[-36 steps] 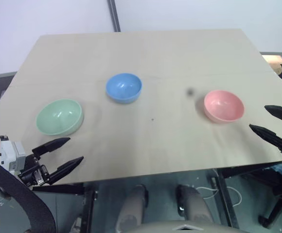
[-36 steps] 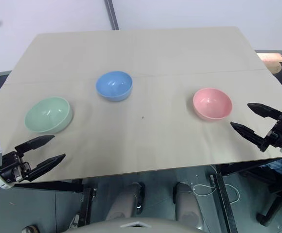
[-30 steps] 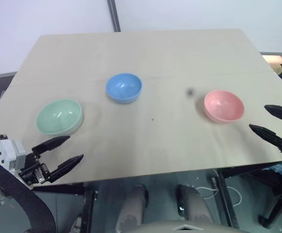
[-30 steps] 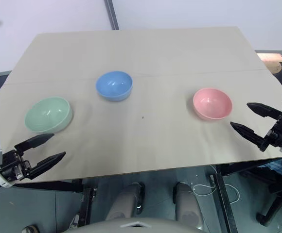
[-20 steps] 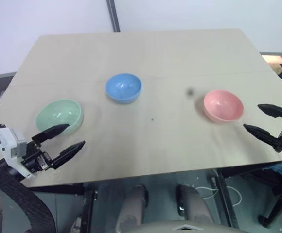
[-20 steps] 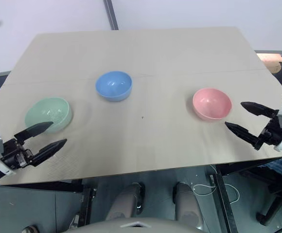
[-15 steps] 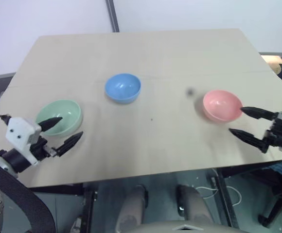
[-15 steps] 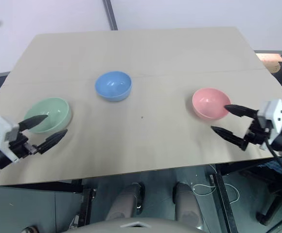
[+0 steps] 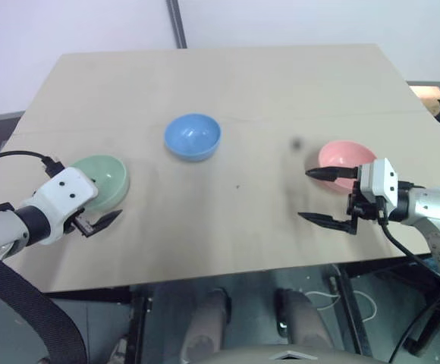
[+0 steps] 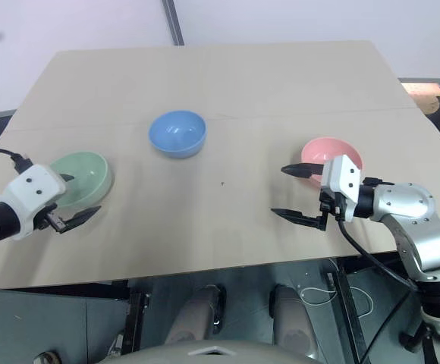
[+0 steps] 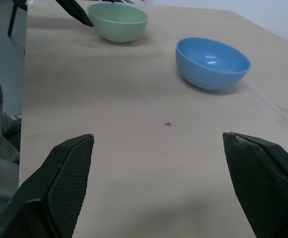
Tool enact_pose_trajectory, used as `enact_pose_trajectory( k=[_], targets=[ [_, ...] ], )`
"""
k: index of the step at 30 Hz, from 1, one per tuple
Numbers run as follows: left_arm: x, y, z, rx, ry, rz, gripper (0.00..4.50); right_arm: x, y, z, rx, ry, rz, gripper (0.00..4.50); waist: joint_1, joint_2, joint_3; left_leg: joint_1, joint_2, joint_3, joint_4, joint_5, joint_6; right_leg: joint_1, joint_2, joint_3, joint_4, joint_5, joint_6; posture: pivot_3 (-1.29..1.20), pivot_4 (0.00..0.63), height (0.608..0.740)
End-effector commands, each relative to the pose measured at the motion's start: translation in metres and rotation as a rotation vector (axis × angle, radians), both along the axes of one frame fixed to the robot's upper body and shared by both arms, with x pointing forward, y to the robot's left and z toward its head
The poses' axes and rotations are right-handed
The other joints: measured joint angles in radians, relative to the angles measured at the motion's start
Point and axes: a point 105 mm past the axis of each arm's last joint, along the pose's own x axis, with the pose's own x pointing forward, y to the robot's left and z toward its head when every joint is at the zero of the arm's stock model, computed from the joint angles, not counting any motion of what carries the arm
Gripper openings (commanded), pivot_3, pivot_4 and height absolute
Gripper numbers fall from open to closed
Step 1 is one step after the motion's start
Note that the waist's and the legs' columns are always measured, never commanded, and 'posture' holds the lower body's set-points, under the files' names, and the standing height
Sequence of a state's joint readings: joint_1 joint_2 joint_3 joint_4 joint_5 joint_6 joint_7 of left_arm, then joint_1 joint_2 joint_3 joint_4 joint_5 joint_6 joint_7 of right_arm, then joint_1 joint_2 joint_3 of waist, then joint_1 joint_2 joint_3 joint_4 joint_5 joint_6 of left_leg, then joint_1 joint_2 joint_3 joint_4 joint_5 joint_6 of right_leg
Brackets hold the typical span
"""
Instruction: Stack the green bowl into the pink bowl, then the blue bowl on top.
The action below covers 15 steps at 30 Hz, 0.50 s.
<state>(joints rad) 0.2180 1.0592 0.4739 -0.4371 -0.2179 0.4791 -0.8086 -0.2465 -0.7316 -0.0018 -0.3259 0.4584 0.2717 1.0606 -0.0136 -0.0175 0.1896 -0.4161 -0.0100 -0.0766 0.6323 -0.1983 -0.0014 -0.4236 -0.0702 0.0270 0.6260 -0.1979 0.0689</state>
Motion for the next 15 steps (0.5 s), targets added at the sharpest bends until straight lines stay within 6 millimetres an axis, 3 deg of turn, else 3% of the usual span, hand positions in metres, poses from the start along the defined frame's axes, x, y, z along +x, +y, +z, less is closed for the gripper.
enact_pose_trajectory(
  k=[1, 3, 7, 9, 11, 15],
  targets=[
    [-0.004, -0.031, 0.017, -0.119, -0.116, -0.151, 4.32, 0.013, -0.010, -0.006, -0.051, 0.018, -0.107, 4.50, 0.001, 0.000, 0.000, 0.000, 0.000, 0.000, 0.000, 0.000, 0.000, 0.000, 0.000, 0.000, 0.000, 0.000, 0.000, 0.00, 0.150, 0.740],
    [-0.009, -0.045, 0.032, -0.294, -0.248, -0.229, 4.32, 0.023, -0.018, -0.009, -0.088, 0.002, -0.205, 4.50, 0.001, 0.001, 0.000, 0.000, 0.000, 0.000, 0.000, 0.000, 0.000, 0.000, -0.001, 0.000, 0.000, 0.002, -0.003, 0.00, 0.150, 0.740],
    [-0.019, -0.055, 0.027, -0.380, -0.176, -0.309, 4.32, 0.038, -0.031, -0.009, -0.097, 0.034, -0.350, 4.50, 0.000, -0.002, -0.001, 0.000, 0.000, 0.000, 0.000, 0.000, 0.000, 0.000, 0.001, 0.000, 0.001, 0.003, -0.005, 0.00, 0.150, 0.740],
    [-0.026, -0.065, 0.039, -0.463, -0.220, -0.451, 4.32, 0.044, -0.038, -0.009, -0.089, 0.059, -0.428, 4.50, 0.000, -0.002, -0.001, 0.001, 0.000, 0.000, 0.000, 0.000, 0.000, 0.000, 0.001, 0.000, 0.001, 0.002, -0.003, 0.00, 0.150, 0.740],
    [-0.036, -0.072, 0.044, -0.603, -0.140, -0.595, 4.32, 0.046, -0.044, -0.012, -0.082, 0.113, -0.498, 4.50, 0.002, -0.002, -0.001, 0.001, 0.000, 0.000, 0.001, 0.000, 0.000, 0.000, 0.001, 0.000, 0.001, 0.002, -0.003, 0.00, 0.150, 0.740],
    [-0.041, -0.075, 0.051, -0.688, -0.068, -0.724, 4.32, 0.046, -0.050, -0.017, -0.081, 0.194, -0.562, 4.50, 0.000, -0.002, -0.001, 0.001, 0.000, 0.000, 0.002, 0.000, 0.000, 0.001, 0.001, 0.000, 0.001, 0.002, -0.003, 0.00, 0.150, 0.740]
  ],
)
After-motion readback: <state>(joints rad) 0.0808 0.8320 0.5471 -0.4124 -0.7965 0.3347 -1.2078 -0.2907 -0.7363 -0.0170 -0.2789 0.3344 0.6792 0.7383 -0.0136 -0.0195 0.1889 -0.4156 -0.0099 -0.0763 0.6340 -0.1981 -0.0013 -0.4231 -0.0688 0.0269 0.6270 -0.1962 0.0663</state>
